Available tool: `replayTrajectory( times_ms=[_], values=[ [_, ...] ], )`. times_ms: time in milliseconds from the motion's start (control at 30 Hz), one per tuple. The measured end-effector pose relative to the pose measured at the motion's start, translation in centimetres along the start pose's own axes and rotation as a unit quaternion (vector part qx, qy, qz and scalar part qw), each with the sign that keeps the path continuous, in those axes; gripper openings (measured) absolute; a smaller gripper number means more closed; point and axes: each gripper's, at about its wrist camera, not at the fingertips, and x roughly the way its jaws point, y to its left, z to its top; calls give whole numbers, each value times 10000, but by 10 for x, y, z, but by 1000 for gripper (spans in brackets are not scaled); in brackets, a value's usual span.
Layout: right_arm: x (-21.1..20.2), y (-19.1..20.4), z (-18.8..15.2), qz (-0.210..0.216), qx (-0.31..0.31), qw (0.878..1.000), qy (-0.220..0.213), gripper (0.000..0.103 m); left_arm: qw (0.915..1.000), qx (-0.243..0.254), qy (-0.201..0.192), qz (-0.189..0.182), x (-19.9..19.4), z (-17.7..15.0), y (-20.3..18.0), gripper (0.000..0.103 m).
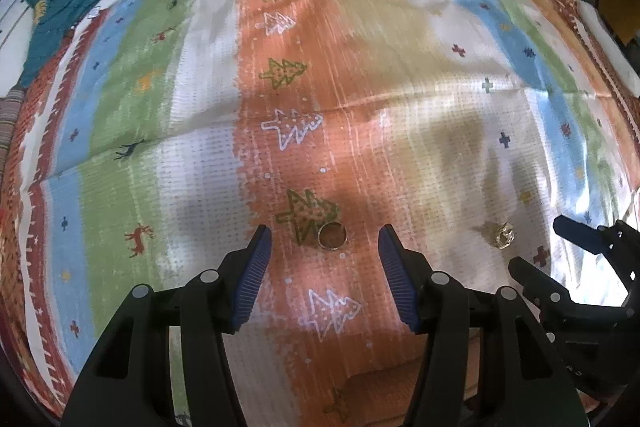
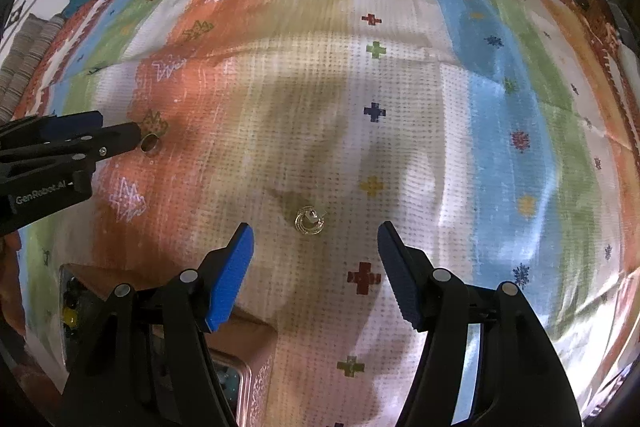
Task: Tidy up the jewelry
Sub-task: 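Move both open grippers toward the two small gold rings on the blanket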
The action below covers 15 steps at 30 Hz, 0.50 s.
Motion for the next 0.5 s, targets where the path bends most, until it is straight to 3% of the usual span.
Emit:
replayTrajectory(
  times_ms=[267,367,500],
  values=[
    [17,-3,1,-50,7,9998,193,64,9997,147,215,-44,19,4,-2,49],
    [21,-1,3,74,28,9996,265,53,9995,150,276,-42,24,5,-3,45],
    [26,4,5,63,-51,9994,325,52,9991,200,362,-76,30,5,-5,38]
  ],
)
